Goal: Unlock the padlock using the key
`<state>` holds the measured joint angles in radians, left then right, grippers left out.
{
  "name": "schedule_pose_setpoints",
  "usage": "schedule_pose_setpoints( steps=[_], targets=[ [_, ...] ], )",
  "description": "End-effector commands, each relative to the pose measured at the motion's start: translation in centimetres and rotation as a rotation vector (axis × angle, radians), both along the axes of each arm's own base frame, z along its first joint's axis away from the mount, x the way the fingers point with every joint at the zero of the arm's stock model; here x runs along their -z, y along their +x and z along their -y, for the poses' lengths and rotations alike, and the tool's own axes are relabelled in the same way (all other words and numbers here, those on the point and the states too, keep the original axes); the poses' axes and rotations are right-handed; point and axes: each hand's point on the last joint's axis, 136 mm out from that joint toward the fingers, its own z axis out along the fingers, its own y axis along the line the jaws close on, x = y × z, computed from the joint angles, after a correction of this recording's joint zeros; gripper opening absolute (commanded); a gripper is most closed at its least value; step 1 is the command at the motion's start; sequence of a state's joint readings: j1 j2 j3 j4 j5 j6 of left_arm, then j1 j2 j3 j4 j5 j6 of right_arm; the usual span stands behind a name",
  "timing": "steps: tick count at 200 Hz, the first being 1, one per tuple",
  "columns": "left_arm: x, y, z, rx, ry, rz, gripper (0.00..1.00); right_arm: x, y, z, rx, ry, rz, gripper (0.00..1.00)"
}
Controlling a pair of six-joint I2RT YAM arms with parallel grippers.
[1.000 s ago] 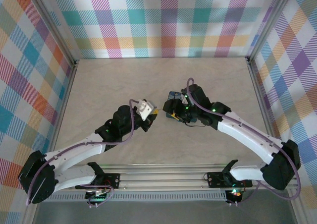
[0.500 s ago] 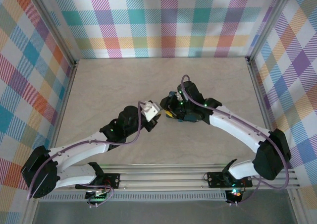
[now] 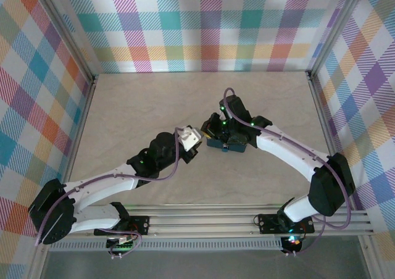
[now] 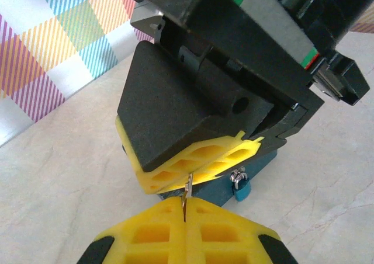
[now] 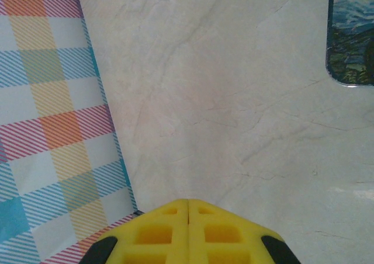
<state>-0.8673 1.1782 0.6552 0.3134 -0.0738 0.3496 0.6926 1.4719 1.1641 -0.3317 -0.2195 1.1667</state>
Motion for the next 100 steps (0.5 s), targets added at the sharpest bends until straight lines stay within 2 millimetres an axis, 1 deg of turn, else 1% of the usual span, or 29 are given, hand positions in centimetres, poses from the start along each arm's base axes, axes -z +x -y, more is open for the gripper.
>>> schedule_pose_setpoints(
  steps=[1,11,27,39,44,62,66,83,100],
  targets=[
    [0.8,-0.6,0.9,0.03,0.048,0.022,0.0,-1.8,-0.1,-1.0,-0.046,0.048,0.049,0.0],
    [1.0,-0.7,1.0,0.034,0.055,0.02,0.0,-2.3,0.0,-1.2,-0.066,0.056,0.085,0.0],
    [1.1,-1.0,1.3,0.046,0.054,-0.001,0.0,-3.6,0.2,-1.6,-0.101,0.096,0.184,0.0],
    [1.1,-1.1,1.4,0.044,0.047,-0.042,0.17,-4.6,0.3,-1.7,-0.128,0.106,0.271,0.0],
    [1.1,-1.1,1.4,0.041,0.034,-0.067,0.22,-5.1,0.4,-1.6,-0.144,0.098,0.309,0.0],
    [0.5,-1.4,1.2,0.038,-0.046,-0.164,0.38,-6.4,0.6,-1.5,-0.208,0.057,0.452,0.0],
    [0.3,-1.8,1.3,0.055,-0.071,-0.191,0.41,-6.6,0.6,-1.5,-0.229,0.038,0.497,0.0],
    [-0.9,-2.4,0.6,0.105,-0.185,-0.313,0.47,-7.3,0.6,-1.2,-0.317,-0.027,0.633,0.0],
    [-2.5,-2.9,-0.4,0.183,-0.318,-0.443,0.47,-7.7,0.1,-1.2,-0.443,-0.094,0.775,0.0]
  ],
)
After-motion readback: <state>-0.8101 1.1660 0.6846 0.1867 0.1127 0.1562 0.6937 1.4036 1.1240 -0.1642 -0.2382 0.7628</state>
